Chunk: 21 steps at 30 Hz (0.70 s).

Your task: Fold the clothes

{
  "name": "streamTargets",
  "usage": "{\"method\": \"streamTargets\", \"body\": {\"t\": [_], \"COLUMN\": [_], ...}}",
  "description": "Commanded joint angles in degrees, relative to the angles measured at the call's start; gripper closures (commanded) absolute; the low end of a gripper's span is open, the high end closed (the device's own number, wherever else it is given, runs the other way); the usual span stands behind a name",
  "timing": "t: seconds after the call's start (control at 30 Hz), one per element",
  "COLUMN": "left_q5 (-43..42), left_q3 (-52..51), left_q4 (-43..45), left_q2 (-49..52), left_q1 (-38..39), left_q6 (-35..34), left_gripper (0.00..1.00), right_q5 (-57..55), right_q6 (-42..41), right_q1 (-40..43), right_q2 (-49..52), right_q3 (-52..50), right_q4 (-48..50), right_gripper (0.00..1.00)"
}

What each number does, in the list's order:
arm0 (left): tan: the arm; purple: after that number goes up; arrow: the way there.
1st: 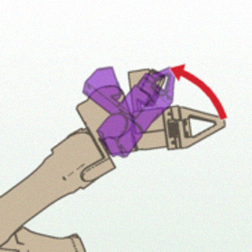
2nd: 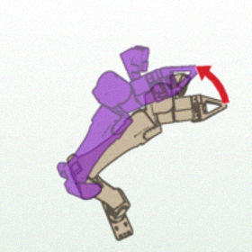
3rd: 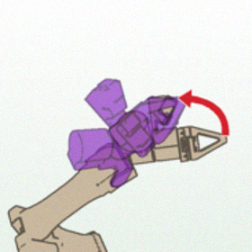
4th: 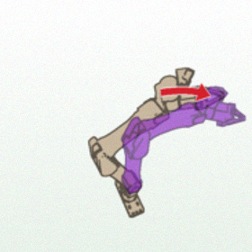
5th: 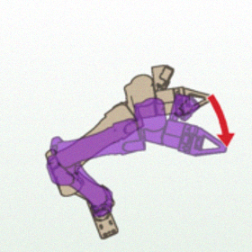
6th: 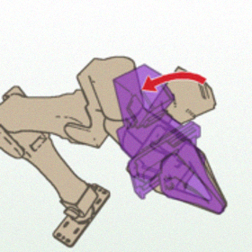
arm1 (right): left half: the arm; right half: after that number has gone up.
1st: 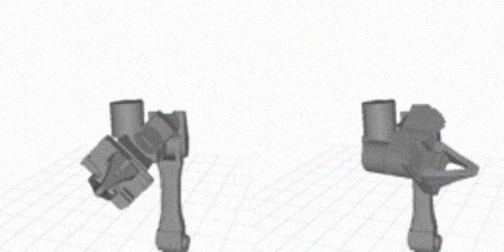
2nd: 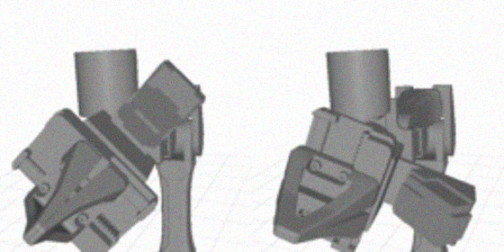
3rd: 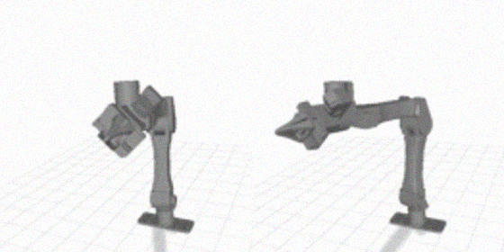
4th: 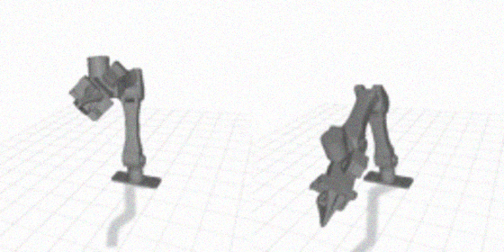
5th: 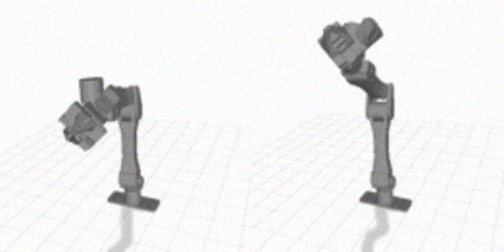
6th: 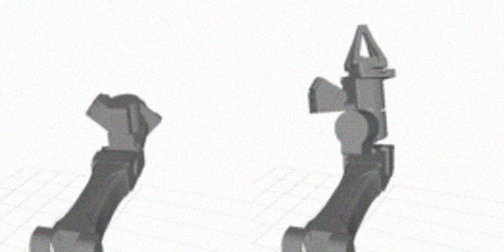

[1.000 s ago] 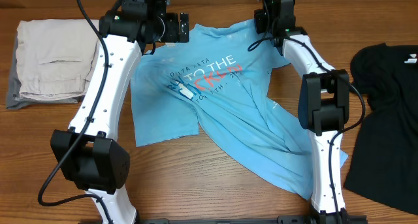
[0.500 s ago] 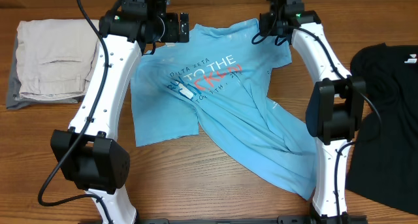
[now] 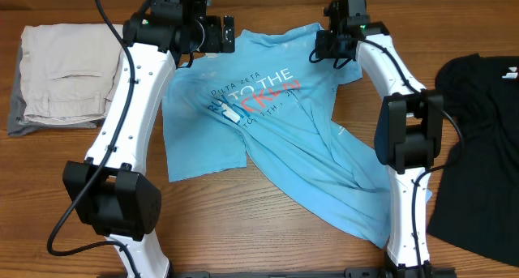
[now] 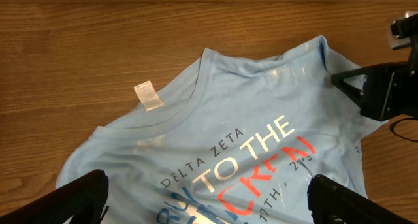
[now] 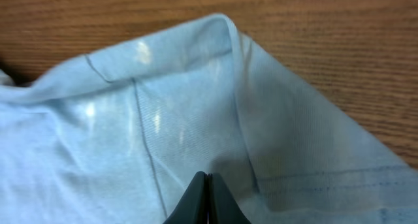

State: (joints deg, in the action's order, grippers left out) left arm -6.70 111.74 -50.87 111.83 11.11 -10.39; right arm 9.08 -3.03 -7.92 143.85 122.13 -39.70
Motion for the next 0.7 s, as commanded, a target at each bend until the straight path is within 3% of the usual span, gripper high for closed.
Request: {"method": "streamTargets", "body": {"t": [0.0, 0.17, 0.67], "left_q5": [-0.4, -0.4, -0.4], "left_q3": [0.0, 0.0, 0.0], "left_q4": [0.1, 0.1, 0.1], "left_q2": [0.4, 0.4, 0.4], "left_q1": [-0.2, -0.2, -0.2], "left_q6": [-0.3, -0.3, -0.3], "left_gripper": [0.00, 0.00, 0.00], "right_q5": [-2.3, -9.7, -15.1], "right_q6": [-0.4, 0.0, 0.0], "right_q1": [-0.2, -0.1, 0.2], "right_q2": [1.6, 2.1, 2.2], "right_q3": [-0.6, -0.7, -1.3], "right_q4": [0.5, 1.0, 8.1], "right_gripper": [0.96, 0.96, 0.95]}}
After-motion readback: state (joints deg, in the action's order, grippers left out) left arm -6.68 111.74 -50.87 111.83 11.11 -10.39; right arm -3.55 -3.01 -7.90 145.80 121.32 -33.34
